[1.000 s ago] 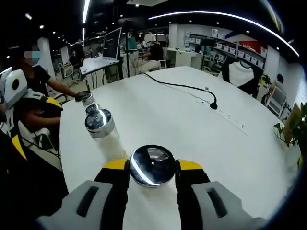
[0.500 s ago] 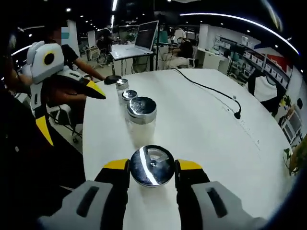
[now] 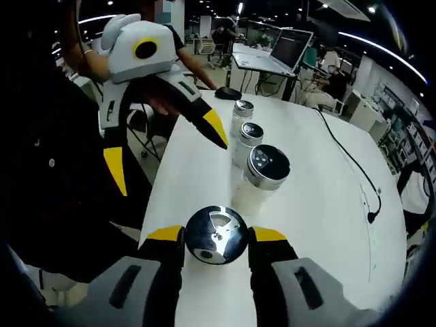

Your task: Rotate the seasoning bottle until the label or dispensing opening points toward the visible target arrow and the bottle remains upright within the marked orientation range

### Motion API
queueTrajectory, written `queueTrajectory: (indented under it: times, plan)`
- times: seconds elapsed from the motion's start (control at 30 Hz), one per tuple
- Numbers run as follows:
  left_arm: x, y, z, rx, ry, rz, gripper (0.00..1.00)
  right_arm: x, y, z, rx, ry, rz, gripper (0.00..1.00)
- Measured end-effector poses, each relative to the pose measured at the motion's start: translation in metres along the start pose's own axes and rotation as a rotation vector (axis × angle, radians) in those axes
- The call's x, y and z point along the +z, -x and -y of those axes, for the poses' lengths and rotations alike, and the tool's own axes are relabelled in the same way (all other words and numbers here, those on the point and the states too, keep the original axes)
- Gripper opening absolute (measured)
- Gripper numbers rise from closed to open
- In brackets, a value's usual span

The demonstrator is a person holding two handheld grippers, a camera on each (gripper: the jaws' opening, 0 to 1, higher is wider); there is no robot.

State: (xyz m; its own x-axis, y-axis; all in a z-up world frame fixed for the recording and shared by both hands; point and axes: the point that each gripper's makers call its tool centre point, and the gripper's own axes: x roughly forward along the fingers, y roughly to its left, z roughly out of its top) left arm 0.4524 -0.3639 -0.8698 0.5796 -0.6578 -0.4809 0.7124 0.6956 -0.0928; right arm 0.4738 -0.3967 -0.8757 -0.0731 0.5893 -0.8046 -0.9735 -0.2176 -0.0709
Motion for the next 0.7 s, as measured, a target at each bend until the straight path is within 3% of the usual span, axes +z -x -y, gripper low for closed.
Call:
queueTrajectory:
  times: [0.2,0.43,0.7]
  plan:
    - [0.004,-0.012,0.002,-0.03,-0.039,-0.009,0.8,0.001,-0.003,-0.005,0.055,0.079,0.002,0.35]
    - [-0.005,-0.028,0.005,-0.079,-0.076,-0.055,0.78,0.001,-0.004,-0.011,0.109,0.155,-0.016,0.35]
    - [-0.016,-0.049,0.004,-0.111,-0.128,-0.097,0.71,0.003,-0.005,-0.011,0.138,0.177,-0.005,0.34]
